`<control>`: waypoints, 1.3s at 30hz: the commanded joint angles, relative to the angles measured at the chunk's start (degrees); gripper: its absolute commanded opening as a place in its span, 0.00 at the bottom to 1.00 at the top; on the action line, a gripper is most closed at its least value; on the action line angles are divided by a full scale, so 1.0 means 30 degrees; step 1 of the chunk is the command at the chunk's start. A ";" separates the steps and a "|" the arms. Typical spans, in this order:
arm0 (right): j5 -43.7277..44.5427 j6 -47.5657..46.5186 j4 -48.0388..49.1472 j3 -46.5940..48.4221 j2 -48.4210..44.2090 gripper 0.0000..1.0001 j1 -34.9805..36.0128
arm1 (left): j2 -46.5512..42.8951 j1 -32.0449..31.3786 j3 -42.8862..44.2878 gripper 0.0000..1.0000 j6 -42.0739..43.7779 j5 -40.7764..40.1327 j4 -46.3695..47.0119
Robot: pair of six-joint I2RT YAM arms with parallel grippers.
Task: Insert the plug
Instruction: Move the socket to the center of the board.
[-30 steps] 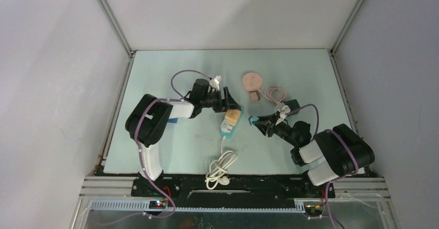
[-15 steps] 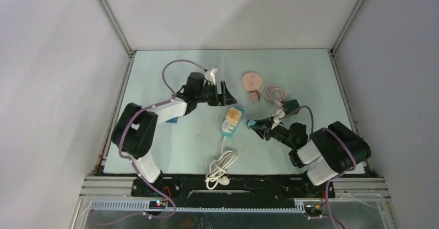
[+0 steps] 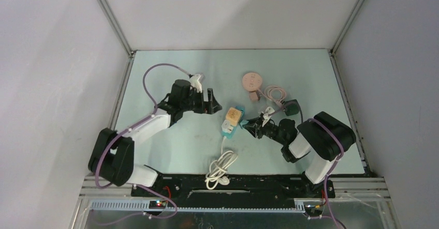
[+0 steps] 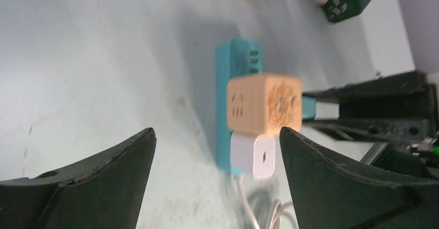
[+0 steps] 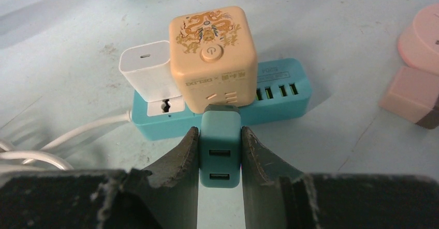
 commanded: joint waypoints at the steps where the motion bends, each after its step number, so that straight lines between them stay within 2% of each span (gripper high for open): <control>1: 0.0844 0.0497 0.1417 0.0356 0.0329 0.00 0.0692 | -0.2676 0.0098 -0.1697 0.92 0.0860 -0.1416 -0.1871; 5: 0.1163 0.1173 0.1421 0.0039 0.0211 0.00 0.1116 | -0.4676 -0.0158 -0.2794 0.86 0.1506 -0.1944 -0.3692; 8: 0.1797 0.1377 0.1388 -0.0334 -0.0441 0.00 0.1421 | -0.5748 -0.1756 -0.3633 0.84 0.2358 -0.2640 -0.4786; 10: 0.2212 0.1558 0.1312 -0.0463 -0.0915 0.00 0.1433 | -0.5650 -0.2852 -0.3949 0.85 0.1826 -0.2709 -0.5127; 16: 0.2760 0.1699 -0.0181 -0.0814 -0.3069 0.00 0.0623 | -0.4736 -0.6373 -0.5251 0.83 -0.0780 -0.5053 -0.3589; 22: 0.2975 0.1062 -0.4118 -0.0848 -0.6741 0.00 -0.0417 | -0.2028 -0.7680 -0.5429 0.74 -0.2280 -0.6106 -0.1034; 24: 0.3037 0.0741 -0.5521 -0.0795 -0.7910 0.00 -0.0742 | -0.0825 -0.7722 -0.5073 0.68 -0.2437 -0.6050 -0.0511; 26: 0.3009 0.0494 -0.6611 -0.0803 -0.8890 0.00 -0.0993 | 0.0303 -0.7778 -0.4697 0.57 -0.2507 -0.5870 -0.0351; 29: 0.3025 0.0221 -0.8037 -0.0816 -1.0185 0.00 -0.1288 | 0.1266 -0.7850 -0.4592 0.35 -0.2530 -0.6436 -0.0644; 35: 0.2972 -0.0234 -0.9739 -0.0798 -1.1587 0.00 -0.1500 | 0.1085 -0.7571 -0.3993 0.22 -0.1200 -0.8279 -0.2694; 39: 0.2691 -0.0339 -0.9505 -0.0795 -1.1351 0.00 -0.1500 | 0.0455 -0.6265 -0.3874 0.04 -0.0568 -0.8124 -0.3110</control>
